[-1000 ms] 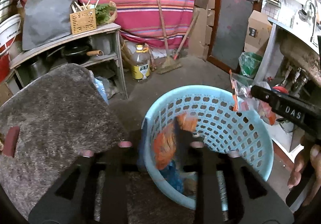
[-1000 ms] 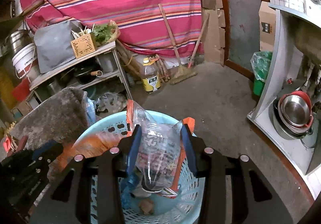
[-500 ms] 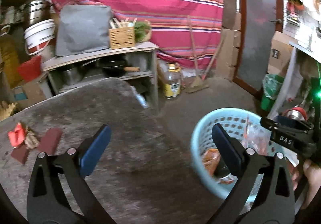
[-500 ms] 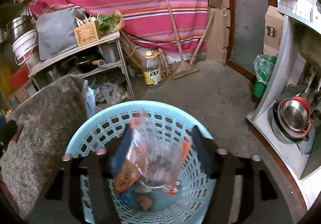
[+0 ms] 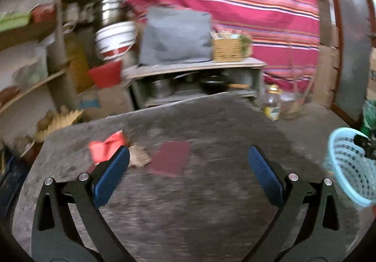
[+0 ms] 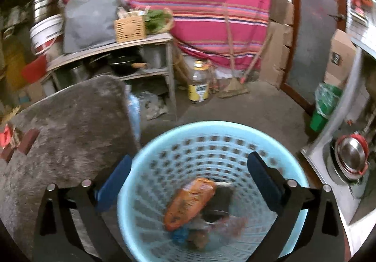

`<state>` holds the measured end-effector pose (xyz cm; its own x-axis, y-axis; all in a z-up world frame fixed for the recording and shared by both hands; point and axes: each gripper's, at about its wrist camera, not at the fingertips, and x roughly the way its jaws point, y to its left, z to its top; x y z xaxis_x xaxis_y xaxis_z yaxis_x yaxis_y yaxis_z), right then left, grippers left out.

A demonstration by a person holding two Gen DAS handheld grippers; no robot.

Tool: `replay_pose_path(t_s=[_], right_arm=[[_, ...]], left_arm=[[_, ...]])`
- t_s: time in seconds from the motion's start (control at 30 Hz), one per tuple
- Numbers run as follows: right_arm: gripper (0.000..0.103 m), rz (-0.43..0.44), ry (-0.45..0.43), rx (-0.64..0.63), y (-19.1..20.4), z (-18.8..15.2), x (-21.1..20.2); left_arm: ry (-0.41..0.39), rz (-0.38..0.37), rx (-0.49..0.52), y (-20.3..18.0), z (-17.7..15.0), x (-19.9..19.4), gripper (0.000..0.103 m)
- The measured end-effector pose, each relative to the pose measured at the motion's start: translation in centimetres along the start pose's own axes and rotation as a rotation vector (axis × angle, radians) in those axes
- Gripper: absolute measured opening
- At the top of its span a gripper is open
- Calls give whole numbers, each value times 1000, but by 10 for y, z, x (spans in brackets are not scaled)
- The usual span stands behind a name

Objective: Collect trash
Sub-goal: 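Return to the table and grasp a maroon scouring pad with the left tool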

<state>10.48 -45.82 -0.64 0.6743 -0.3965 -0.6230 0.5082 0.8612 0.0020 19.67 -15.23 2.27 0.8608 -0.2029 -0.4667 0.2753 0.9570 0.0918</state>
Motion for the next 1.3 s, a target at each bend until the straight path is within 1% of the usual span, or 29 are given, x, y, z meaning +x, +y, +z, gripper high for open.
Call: replay_pose_path(t_s=[0.07,0.17,0.23,0.3,0.4,0.53,0.67,0.73,0.8,0.93,1.07,1.17,1.23,1.3], right_arm=[[97,26,-11,-24,23,2,1],[97,64,-17,-54,56,2,4],[97,84,-14,-73,77,2,7],[98,105,-8,-82,93,1,10],[98,145,13,-82,115,-1,16],[98,199,39,-66,140,0,26],[98,209,53,-70,158,0,32],[98,208,60,-81,168,0,35],[98,210,69,-103,177,0,40],[98,196,96,-121,191,1,53],[98,201,112,-129,204,0,60],[98,200,117,-140,215,-1,63],[98,207,126,-147,222,-2,66],[98,209,130,-156,230,-3,66]], left_arm=[[24,10,-36,23,-2,7,98],[49,76,-29,49,-7,16,98],[78,90,-45,68,-12,23,98],[117,100,-69,89,-19,33,98],[163,124,-86,109,-28,43,98],[205,149,-105,133,-38,60,98],[228,139,-112,147,-38,75,98],[254,127,-122,153,-40,86,98],[289,85,-135,158,-43,98,98],[364,29,-143,162,-46,121,98],[407,28,-132,162,-47,137,98],[428,13,-147,166,-48,144,97],[443,-13,-146,166,-49,147,92],[443,-15,-136,165,-48,148,89]])
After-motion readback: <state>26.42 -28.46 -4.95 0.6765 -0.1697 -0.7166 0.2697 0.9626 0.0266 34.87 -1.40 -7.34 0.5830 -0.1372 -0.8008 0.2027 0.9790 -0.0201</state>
